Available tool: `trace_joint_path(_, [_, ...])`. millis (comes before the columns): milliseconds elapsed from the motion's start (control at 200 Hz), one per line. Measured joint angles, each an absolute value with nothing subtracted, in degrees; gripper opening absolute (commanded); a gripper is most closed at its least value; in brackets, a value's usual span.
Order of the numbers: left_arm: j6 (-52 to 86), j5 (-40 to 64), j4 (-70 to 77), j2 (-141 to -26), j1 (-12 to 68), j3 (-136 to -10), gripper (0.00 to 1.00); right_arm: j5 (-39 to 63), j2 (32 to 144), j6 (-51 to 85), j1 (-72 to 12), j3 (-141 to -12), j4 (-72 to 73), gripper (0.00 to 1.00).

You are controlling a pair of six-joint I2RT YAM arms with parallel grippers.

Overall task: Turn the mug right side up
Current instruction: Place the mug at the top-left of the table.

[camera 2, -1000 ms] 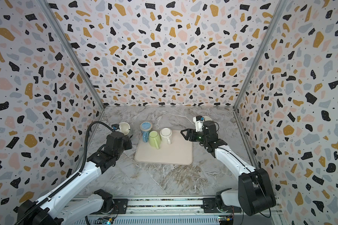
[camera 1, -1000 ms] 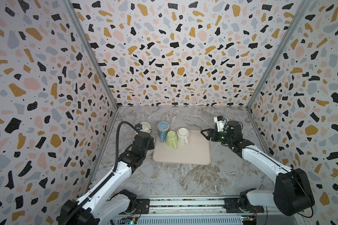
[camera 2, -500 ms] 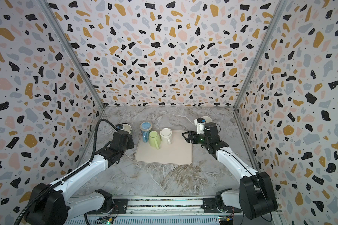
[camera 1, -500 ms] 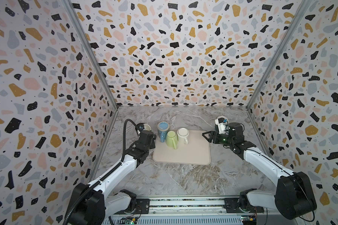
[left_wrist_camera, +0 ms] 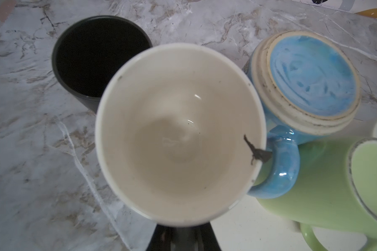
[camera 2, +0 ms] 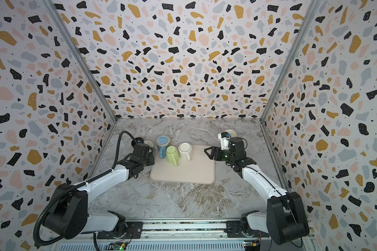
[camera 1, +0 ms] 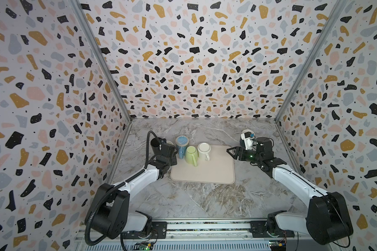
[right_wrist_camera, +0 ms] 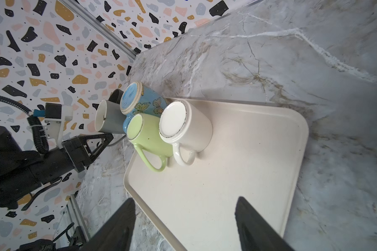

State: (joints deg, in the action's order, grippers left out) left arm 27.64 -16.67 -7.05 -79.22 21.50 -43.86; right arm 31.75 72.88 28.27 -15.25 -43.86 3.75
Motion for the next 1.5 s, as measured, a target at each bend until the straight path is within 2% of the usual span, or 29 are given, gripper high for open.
trace_joint_path(761, [27.59,-16.27,-5.56,-89.30,19.40,-49.78,0.00,33.54,72.90,27.73,-14.96,-43.66,1.02,0.74])
trace_joint_path(801, [27.57,-16.27,-5.45,-89.38,19.27,-49.78,0.10,33.63,72.90,27.75,-14.96,-43.66,0.86,0.74])
trace_joint_path(851, [27.57,-16.29,-5.43,-89.62,19.05,-49.80,0.31,33.65,72.93,27.73,-14.96,-43.66,0.80,0.74])
trace_joint_path(886, [27.29,-16.40,-5.43,-89.80,18.92,-49.91,0.41,33.65,73.01,27.73,-14.96,-43.66,0.80,0.74])
trace_joint_path(1016, [27.07,-16.47,-4.84,-90.11,18.63,-52.01,0.65,33.63,73.78,27.73,-14.96,-43.66,0.69,0.74])
trace_joint_path(1192, [27.00,-15.99,-3.46,-88.55,18.59,-52.10,0.91,33.15,75.42,27.42,-14.96,-44.18,-0.47,0.75])
trace_joint_path(1262, [27.07,-15.59,-3.11,-86.87,18.59,-50.96,1.00,32.60,76.40,26.98,-14.96,-45.15,-1.45,0.75])
trace_joint_path(1502, [27.86,-13.61,-2.17,-79.02,18.57,-45.08,1.00,28.40,80.40,25.30,-14.96,-49.80,-5.23,0.74])
